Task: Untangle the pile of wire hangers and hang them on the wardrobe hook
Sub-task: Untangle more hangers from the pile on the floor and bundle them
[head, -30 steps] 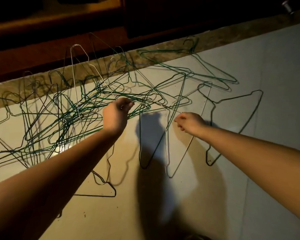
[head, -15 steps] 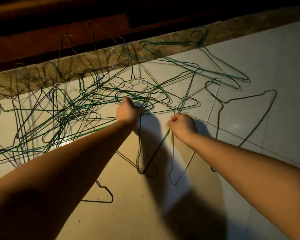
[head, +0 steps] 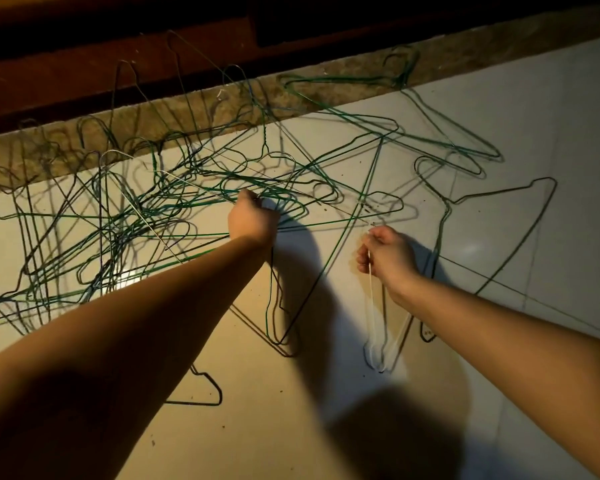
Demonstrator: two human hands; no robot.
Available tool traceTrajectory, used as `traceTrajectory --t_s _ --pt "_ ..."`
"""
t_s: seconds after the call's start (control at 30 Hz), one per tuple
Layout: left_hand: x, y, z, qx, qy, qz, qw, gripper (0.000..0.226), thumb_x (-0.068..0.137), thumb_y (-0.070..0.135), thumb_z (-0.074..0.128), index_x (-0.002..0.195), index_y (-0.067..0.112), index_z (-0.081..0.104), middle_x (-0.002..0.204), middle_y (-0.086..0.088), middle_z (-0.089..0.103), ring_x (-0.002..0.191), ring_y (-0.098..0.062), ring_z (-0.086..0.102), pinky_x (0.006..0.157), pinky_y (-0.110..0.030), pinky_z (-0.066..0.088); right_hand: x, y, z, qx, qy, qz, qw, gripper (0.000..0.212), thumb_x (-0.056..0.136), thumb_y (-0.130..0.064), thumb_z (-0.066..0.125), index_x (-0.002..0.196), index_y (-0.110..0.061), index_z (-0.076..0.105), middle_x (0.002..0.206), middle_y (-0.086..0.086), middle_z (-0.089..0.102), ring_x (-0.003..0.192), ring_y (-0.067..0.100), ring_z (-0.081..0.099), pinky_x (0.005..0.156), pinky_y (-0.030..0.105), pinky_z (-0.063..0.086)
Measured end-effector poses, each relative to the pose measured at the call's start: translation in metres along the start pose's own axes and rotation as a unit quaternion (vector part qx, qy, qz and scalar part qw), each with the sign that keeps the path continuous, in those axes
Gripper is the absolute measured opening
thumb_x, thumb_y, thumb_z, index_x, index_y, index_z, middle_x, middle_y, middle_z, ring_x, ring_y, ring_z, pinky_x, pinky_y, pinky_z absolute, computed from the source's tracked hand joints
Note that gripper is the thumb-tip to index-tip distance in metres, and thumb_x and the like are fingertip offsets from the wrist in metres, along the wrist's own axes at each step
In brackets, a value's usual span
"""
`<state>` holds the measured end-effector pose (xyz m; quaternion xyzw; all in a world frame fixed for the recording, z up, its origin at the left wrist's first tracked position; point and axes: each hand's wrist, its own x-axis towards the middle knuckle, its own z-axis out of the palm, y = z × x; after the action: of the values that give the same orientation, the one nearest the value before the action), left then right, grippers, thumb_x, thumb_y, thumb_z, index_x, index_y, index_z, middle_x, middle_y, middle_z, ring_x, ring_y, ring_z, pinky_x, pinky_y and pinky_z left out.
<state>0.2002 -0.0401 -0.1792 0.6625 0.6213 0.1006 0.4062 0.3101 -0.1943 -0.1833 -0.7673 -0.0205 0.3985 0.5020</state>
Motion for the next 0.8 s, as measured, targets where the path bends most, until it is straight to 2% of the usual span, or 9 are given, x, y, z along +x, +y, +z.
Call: traceTrajectory --t_s 0.13,0.33,0.4,0.53,0.6,0.7,0.8 --pt "0.0 0.0 0.0 -0.015 0.006 -0.023 1.0 0.036 0.088 0.02 0.06 0.12 0.007 0.05 0.12 -0.012 0.06 0.114 -0.026 0.054 0.091 -0.027 0.039 0.007 0.004 -0.02 -0.051 0.018 0.004 0.999 0.026 0.098 -0.008 0.043 0.074 -0.018 0.047 0.062 0.004 0.049 0.051 0.016 0.047 0.046 0.024 0.044" --pt "0.005 -0.002 0.003 -0.019 0.008 -0.025 0.999 0.046 0.083 0.02 0.067 0.123 0.006 0.049 0.123 -0.013 0.059 0.116 -0.027 0.053 0.096 -0.029 0.038 0.008 0.0 -0.041 -0.116 0.057 -0.017 0.992 0.028 0.098 -0.006 0.038 0.073 -0.017 0.044 0.063 0.003 0.047 0.05 0.013 0.043 0.039 0.016 0.038" --pt "0.007 -0.002 0.003 -0.02 0.01 -0.029 0.999 0.047 0.082 0.021 0.068 0.122 0.005 0.05 0.122 -0.013 0.059 0.115 -0.028 0.053 0.096 -0.03 0.038 0.008 -0.001 -0.053 -0.149 0.081 -0.027 0.985 0.026 0.098 -0.005 0.037 0.076 -0.016 0.045 0.063 0.003 0.047 0.051 0.013 0.043 0.04 0.018 0.037" --pt "0.007 0.0 0.002 -0.022 0.021 -0.022 0.999 0.044 0.083 0.021 0.068 0.119 0.003 0.051 0.118 -0.016 0.06 0.111 -0.03 0.054 0.092 -0.034 0.04 0.006 0.003 -0.08 -0.254 0.114 -0.036 0.96 0.025 0.093 -0.007 0.04 0.076 -0.022 0.049 0.075 0.008 0.054 0.07 0.022 0.052 0.062 0.033 0.043" --pt "0.007 0.001 0.0 -0.018 0.024 -0.021 0.999 0.043 0.083 0.021 0.067 0.118 0.003 0.051 0.118 -0.016 0.06 0.11 -0.031 0.054 0.092 -0.034 0.041 0.004 0.007 -0.091 -0.289 0.127 -0.026 0.948 0.022 0.091 -0.007 0.039 0.079 -0.021 0.051 0.078 0.01 0.055 0.074 0.024 0.054 0.064 0.036 0.044" --pt "0.005 0.003 -0.002 -0.017 0.024 -0.023 0.999 0.042 0.083 0.02 0.067 0.117 0.002 0.052 0.117 -0.017 0.06 0.109 -0.031 0.055 0.09 -0.034 0.042 0.003 0.004 -0.099 -0.299 0.138 -0.019 0.944 0.025 0.087 -0.005 0.039 0.071 -0.023 0.047 0.076 0.012 0.054 0.073 0.027 0.054 0.064 0.037 0.045" --pt "-0.001 0.005 -0.003 -0.023 0.021 -0.025 0.999 0.041 0.084 0.018 0.066 0.119 0.001 0.051 0.118 -0.017 0.059 0.11 -0.03 0.054 0.084 -0.031 0.041 0.004 -0.002 -0.105 -0.343 0.123 0.005 0.931 0.015 0.088 -0.006 0.044 0.086 -0.021 0.048 0.091 0.016 0.061 0.084 0.032 0.061 0.08 0.042 0.053"
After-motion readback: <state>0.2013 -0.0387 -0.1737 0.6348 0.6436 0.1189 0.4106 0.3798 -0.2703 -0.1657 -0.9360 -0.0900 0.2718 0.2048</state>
